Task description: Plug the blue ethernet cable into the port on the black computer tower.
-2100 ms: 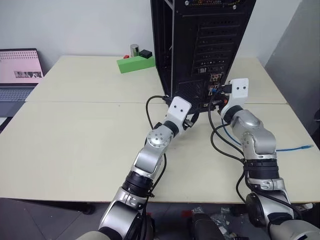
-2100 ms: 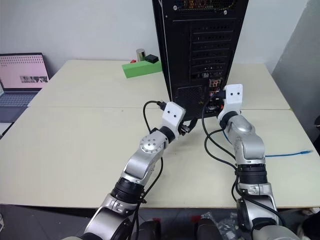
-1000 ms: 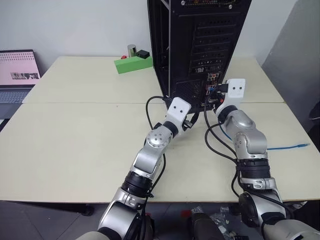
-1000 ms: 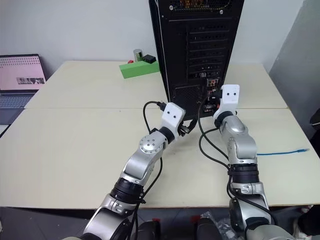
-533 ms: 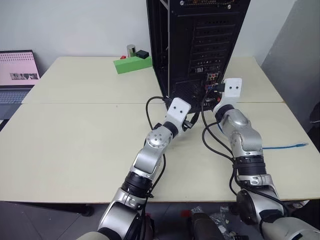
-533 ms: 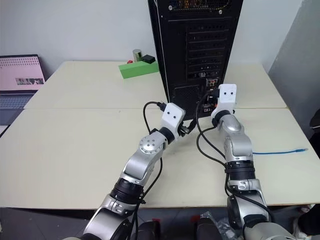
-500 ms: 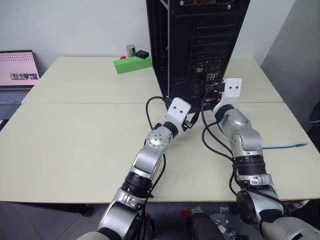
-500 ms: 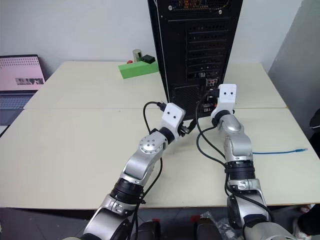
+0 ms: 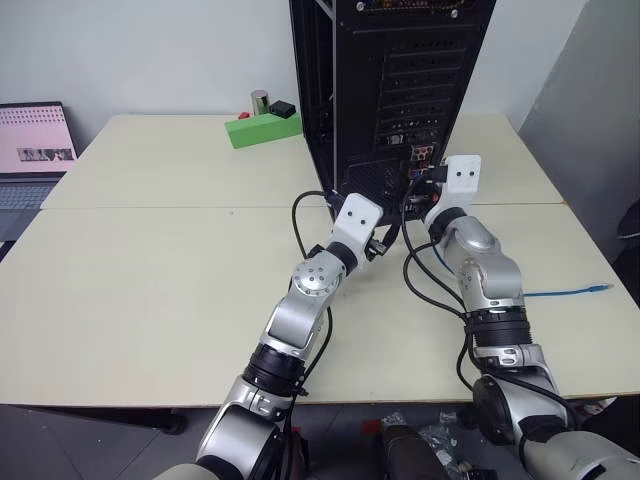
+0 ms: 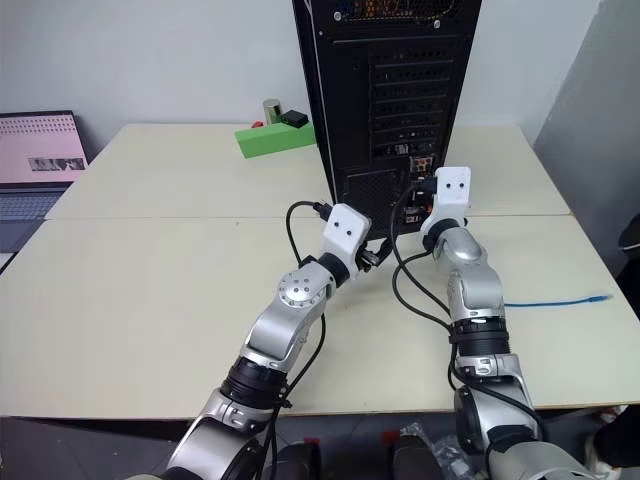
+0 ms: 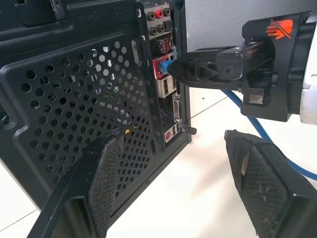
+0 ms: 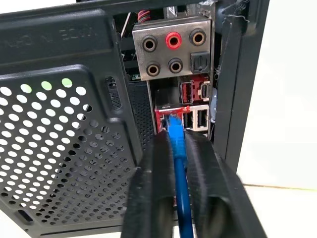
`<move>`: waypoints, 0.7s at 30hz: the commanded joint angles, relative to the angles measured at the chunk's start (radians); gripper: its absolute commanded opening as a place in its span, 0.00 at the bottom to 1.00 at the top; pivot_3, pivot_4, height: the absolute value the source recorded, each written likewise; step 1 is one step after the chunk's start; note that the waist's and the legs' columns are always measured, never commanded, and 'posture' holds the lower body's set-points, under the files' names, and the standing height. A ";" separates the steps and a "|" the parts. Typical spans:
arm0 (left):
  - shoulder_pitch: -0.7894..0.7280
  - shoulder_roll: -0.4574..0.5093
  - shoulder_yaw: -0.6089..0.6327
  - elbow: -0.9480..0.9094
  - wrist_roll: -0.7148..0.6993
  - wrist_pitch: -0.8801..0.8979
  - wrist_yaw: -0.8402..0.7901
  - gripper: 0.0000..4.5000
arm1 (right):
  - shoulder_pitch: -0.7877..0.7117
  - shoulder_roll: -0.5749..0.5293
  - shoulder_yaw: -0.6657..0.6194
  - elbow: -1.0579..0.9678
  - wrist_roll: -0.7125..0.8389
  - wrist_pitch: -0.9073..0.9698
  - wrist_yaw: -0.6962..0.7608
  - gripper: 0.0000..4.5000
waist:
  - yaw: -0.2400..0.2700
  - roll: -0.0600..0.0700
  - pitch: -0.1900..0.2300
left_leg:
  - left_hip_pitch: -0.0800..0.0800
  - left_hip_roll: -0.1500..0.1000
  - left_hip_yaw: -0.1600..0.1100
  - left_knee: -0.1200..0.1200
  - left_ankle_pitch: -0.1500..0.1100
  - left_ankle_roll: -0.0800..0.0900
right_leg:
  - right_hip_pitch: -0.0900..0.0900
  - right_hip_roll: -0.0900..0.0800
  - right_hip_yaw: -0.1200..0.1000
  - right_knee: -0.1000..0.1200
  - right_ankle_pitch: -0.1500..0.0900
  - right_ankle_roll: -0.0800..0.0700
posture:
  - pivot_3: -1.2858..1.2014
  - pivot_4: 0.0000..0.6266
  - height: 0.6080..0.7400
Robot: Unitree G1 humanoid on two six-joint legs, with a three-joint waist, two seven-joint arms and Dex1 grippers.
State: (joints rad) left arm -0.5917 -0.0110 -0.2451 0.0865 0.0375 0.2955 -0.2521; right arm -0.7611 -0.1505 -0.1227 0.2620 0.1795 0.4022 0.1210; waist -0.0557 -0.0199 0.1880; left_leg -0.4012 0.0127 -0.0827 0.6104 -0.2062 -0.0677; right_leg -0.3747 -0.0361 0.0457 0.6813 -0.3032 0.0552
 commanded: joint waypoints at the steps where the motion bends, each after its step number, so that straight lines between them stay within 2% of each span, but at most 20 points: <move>1: -0.003 -0.004 0.013 -0.047 -0.009 -0.013 -0.004 0.77 | 0.000 -0.036 0.002 -0.062 0.014 0.031 0.045 0.34 | 0.001 0.000 0.000 | 0.000 0.000 0.000 0.000 0.000 0.000 | 0.000 0.000 0.000 0.000 0.000 0.000 | 0.52 0.24 1.00; 9: -0.003 0.022 0.039 -0.062 -0.034 0.002 -0.044 0.77 | 0.109 -0.147 -0.005 -0.273 0.080 0.169 0.177 0.73 | 0.009 0.000 0.000 | -0.002 0.000 0.000 -0.001 0.000 0.000 | -0.001 -0.001 0.000 -0.001 0.000 0.000 | 0.52 0.24 1.00; 12: 0.012 0.085 0.074 -0.119 -0.061 0.076 -0.088 0.77 | 0.194 -0.271 0.014 -0.390 0.120 0.178 0.342 0.86 | 0.012 0.000 0.000 | -0.002 0.000 0.000 -0.001 0.000 0.000 | -0.001 -0.001 0.000 -0.001 0.000 0.000 | 0.52 0.24 1.00; 15: 0.024 0.144 0.093 -0.176 -0.086 0.132 -0.131 0.77 | 0.244 -0.334 -0.018 -0.441 0.165 0.165 0.416 1.00 | 0.007 0.000 0.000 | -0.001 0.000 0.000 -0.001 0.000 0.000 | -0.001 0.000 0.000 -0.002 0.000 0.000 | 0.52 0.24 1.00; 21: 0.041 0.277 0.157 -0.267 -0.166 0.224 -0.242 0.77 | 0.287 -0.436 -0.121 -0.469 0.272 0.139 0.553 1.00 | 0.008 0.000 0.001 | -0.001 0.000 0.000 -0.001 0.000 0.000 | 0.000 0.000 -0.001 -0.002 0.000 0.000 | 0.52 0.24 1.00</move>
State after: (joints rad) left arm -0.5444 0.2351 -0.1271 -0.1145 -0.0892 0.5011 -0.4556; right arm -0.4764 -0.5549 -0.1872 -0.1632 0.3926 0.5653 0.6181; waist -0.0481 -0.0201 0.1886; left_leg -0.4022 0.0124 -0.0829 0.6094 -0.2062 -0.0677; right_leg -0.3747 -0.0365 0.0451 0.6794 -0.3035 0.0554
